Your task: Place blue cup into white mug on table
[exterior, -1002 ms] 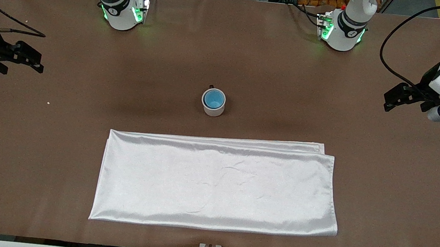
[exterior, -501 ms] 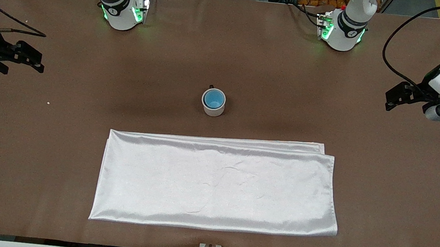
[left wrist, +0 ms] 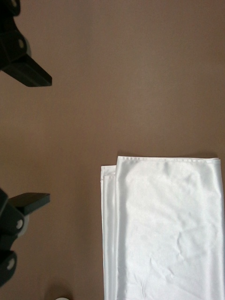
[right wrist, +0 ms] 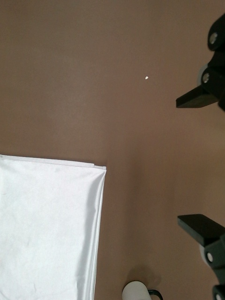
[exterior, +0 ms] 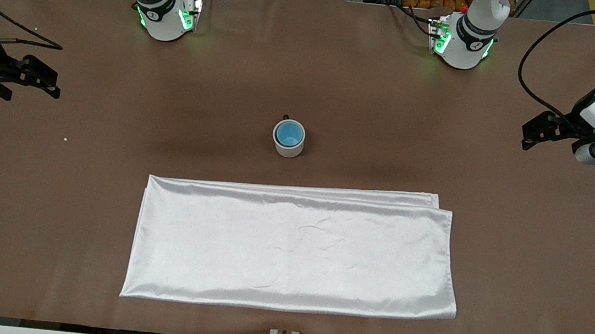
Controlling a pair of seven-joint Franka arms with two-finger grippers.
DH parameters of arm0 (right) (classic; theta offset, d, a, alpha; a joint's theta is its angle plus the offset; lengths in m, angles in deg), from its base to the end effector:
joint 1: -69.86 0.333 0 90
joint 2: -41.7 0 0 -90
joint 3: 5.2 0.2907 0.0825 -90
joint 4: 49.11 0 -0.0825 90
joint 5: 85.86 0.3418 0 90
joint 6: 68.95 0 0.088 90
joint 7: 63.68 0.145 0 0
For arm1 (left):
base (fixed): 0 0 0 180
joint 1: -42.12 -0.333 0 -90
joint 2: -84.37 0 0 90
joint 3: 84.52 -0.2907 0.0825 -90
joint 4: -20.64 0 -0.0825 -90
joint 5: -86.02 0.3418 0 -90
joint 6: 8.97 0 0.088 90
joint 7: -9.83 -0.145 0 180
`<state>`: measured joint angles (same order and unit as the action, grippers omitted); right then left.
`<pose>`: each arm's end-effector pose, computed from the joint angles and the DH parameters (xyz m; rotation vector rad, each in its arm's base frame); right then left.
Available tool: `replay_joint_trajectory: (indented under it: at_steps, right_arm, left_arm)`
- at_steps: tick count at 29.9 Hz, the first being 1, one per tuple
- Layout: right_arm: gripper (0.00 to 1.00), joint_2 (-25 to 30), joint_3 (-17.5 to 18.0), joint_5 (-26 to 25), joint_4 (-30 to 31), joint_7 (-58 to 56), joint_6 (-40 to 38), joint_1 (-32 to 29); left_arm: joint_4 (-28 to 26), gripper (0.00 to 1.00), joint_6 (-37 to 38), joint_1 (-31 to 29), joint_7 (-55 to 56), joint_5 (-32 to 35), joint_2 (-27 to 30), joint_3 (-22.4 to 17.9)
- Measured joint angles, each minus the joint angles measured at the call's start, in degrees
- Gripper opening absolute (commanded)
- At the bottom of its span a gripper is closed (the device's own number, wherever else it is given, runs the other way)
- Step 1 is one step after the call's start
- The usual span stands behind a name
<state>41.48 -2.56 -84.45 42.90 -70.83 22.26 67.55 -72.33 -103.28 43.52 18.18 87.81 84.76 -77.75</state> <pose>0.5137 0.0064 0.5460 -3.1091 -0.2021 0.0254 0.5134 -0.0695 0.5491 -3.1138 -0.0020 -0.0536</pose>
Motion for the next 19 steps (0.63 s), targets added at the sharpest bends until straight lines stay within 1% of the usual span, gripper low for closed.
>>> replay_joint_trajectory:
  at_steps: [19]
  right_arm:
    - [1.00,0.00,0.00,0.00,0.00,-0.01,0.00,0.00]
  left_arm:
    - [-0.03,1.00,0.24,0.04,0.00,-0.48,0.00,0.37]
